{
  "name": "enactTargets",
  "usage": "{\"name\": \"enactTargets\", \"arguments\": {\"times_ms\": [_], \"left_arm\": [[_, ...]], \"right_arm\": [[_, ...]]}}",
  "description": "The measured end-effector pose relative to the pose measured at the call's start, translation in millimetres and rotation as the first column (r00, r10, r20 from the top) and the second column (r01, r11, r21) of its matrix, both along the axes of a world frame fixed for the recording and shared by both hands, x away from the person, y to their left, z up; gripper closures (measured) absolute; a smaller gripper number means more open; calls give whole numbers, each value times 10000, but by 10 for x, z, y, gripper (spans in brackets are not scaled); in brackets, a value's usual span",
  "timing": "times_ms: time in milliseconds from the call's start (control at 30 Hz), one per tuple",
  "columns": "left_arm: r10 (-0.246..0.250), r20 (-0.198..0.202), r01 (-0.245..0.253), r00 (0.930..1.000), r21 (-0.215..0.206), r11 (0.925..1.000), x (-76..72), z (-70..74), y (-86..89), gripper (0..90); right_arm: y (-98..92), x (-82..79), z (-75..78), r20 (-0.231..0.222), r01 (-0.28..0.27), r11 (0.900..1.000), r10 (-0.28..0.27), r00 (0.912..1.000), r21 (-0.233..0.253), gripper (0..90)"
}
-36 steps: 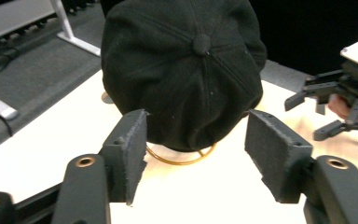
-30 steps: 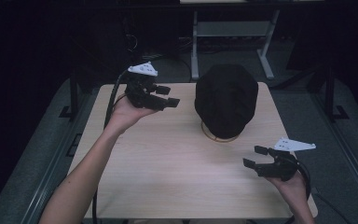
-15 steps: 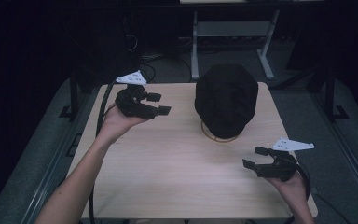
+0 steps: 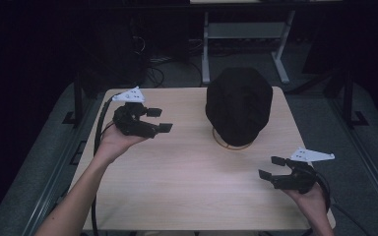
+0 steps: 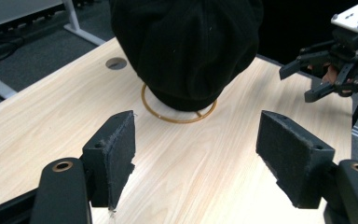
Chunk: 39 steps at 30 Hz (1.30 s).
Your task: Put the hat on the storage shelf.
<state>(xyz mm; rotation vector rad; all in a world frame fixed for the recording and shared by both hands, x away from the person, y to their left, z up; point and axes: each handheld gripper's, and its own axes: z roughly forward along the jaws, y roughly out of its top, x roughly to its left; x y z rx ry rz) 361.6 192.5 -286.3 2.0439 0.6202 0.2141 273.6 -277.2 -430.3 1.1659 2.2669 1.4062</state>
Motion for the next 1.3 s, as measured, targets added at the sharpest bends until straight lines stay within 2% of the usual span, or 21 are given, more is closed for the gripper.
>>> {"name": "enactTargets", "arguments": {"times_ms": [300, 433, 567, 667, 933, 1000, 1300], "left_arm": [[211, -60, -212, 9998, -91, 9997, -80, -139, 101, 269], [282, -221, -284, 9994, -88, 9996, -110, -226, 159, 270], [346, -201, -343, 9992, 104, 9994, -132, -309, 192, 270], [396, -265, -396, 9989, -21, 9992, -143, -353, 215, 270], [768, -469, -772, 9959, -58, 9970, -196, -566, 354, 268], [908, -383, -906, 9951, 80, 9959, -226, -604, 376, 267], [1121, -269, -1119, 9933, 69, 9937, -407, -772, 431, 260]], "right_arm": [[26, 8, -21, -122, -101, 9999, 100, 9999, -129, 211], [27, 5, -28, -156, -102, 9998, 100, 9998, -145, 211], [34, 9, -32, -153, -139, 9997, 137, 9998, -185, 211], [36, 12, -34, -152, -168, 9996, 165, 9997, -222, 211], [45, 5, -37, -149, -167, 9996, 163, 9998, -234, 211], [48, 5, -38, -177, -183, 9995, 179, 9997, -242, 211], [58, -4, -39, -198, -291, 9992, 285, 9994, -274, 211]]}}
